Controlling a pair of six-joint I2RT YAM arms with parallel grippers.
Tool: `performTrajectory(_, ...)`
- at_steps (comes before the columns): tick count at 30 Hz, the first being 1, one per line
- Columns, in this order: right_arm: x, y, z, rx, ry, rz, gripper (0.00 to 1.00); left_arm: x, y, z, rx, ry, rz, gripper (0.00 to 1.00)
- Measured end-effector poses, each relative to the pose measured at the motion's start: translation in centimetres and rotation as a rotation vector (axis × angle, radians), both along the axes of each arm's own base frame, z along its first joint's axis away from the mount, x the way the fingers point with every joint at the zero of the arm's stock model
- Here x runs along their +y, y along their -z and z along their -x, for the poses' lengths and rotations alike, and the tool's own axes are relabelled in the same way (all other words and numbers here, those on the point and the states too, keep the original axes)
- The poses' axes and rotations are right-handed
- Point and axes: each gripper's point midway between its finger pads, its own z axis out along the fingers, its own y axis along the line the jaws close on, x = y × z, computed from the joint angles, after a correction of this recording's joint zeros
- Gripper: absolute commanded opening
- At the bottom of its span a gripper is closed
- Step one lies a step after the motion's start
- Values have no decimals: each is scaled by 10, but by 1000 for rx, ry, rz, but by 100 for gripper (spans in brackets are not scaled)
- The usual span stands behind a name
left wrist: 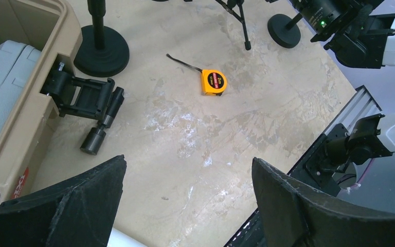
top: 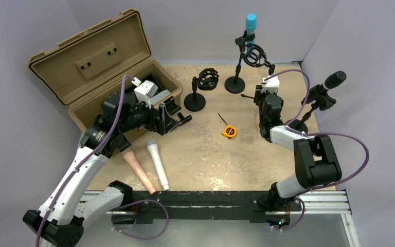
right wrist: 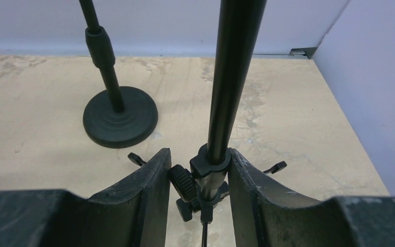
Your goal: Remove the microphone from the stand
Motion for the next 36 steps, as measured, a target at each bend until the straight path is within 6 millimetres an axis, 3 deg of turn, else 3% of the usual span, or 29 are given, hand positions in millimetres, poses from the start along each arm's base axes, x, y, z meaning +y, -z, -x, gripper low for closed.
performTrajectory(3,5,1,-1,-1,-27,-1,44,-1,-2,2,-6,3,1,89)
performTrajectory(7,7,-2,-2,-15,-37,-6,57,-1,-5,4,-18,6,5,89)
performTrajectory(10,6,-7,-2,-32,-28,-20,83,-1,-6,5,-22,7,7,89)
performTrajectory(12,3,-11,0,-36,-11,-36,87,-1,-6,6,-23,7,7,89)
performTrajectory(17,3,-26,10,-41,4,-120,89,-1,-6,6,-23,8,8,89)
performTrajectory(21,9,-37,3,-8,36,-282,89,-2,-6,7,-22,14,9,89)
performTrajectory(26,8,-24,4,64,135,-469,87,-3,-7,8,-21,22,11,89)
performTrajectory(29,-4,-18,0,72,237,-496,82,-3,-7,8,-21,22,11,89)
performTrajectory(36,-19,-2,-21,64,322,-400,57,-3,-7,8,-21,23,11,89)
